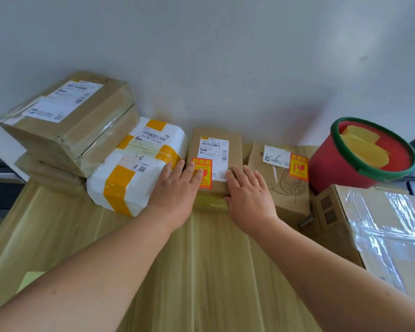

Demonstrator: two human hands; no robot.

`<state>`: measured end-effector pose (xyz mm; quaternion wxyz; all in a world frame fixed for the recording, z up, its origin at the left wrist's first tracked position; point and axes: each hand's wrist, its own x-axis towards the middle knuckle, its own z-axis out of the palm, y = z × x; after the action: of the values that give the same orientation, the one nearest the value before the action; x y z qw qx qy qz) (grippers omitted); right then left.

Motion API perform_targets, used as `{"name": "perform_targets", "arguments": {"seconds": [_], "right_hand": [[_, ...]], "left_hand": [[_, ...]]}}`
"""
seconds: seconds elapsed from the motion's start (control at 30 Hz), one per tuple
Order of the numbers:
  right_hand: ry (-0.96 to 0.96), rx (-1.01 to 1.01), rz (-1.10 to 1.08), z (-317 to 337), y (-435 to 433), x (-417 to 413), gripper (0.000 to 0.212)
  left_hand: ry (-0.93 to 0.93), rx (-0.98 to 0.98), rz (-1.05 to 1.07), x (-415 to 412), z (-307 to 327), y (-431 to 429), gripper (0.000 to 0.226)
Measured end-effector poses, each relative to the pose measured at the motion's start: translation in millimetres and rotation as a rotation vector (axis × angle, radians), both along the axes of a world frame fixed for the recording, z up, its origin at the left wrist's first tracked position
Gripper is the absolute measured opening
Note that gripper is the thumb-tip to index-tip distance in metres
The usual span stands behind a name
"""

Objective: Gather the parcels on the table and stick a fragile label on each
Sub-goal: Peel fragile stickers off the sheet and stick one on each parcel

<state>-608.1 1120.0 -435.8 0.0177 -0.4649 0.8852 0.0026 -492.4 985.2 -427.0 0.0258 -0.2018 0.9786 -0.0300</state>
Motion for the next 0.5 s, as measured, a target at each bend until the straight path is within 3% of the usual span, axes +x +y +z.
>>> {"name": "perform_targets", "arguments": {"seconds": [0.23,0.4,0.5], "right_hand": [[-0.027,-0.205,0.117,13.7,-20.9,57.6,0.066],[-0.210,-0.197,0.237,17.2,-51.8,101.4,0.066],[-0.282,-0.193,0.234,19.7,-66.8,117.2,0.067]], "left_hand": [[0.150,0.085,0.105,47.4,9.6,-30.7,0.068],[0.145,0.107,0.209,90.1,6.8,-57.0,0.070],[0.215,0.094,0.164,111.9,10.4,-62.9,0.060]]}}
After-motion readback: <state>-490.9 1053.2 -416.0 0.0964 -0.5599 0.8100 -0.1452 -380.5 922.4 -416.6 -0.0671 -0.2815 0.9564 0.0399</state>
